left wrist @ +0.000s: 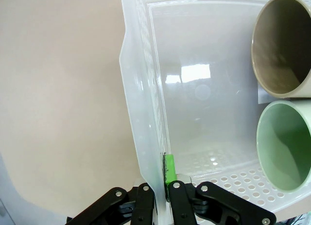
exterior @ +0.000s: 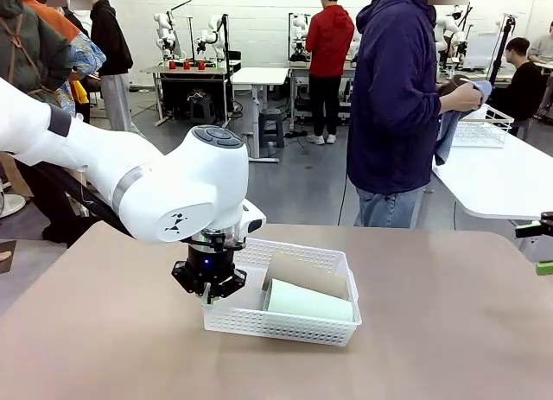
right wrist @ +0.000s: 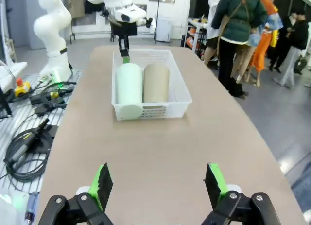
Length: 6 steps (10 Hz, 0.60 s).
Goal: Clean and organize the cups into the basket.
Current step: Pick up the Reusable plastic cup from the right side of the table and stack it inside the Organizing basket in the center of the table.
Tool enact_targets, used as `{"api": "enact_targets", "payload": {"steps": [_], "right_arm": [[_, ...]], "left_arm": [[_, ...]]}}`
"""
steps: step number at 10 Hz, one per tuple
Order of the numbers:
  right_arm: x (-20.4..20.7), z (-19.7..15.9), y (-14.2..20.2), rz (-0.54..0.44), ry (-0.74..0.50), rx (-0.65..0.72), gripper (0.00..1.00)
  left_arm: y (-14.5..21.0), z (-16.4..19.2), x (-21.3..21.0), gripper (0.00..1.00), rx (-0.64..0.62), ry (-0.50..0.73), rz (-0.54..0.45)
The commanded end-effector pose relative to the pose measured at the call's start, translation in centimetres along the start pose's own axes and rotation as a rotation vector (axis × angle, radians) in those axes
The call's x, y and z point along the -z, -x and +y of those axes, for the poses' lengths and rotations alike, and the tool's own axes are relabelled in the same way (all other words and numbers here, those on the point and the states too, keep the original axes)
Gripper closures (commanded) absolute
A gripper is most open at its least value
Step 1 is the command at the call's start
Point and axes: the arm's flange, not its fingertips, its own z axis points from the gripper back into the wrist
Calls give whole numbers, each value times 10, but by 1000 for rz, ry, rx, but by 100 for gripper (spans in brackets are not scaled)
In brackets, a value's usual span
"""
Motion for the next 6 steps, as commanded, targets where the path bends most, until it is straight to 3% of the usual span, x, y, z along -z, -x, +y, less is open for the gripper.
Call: {"api": "enact_targets", "payload": {"steps": [1,2,6], "right_arm": [[-13,-8,5,-56,3,12,0],[0,0,0,0,0,0,0],[0,0,0,0,0,0,0]], "left_arm": [[2,-2,2,100,4,-12,-2],[2,-2,2,100,4,-12,-2],[2,-2,2,100,4,-12,-2]]}}
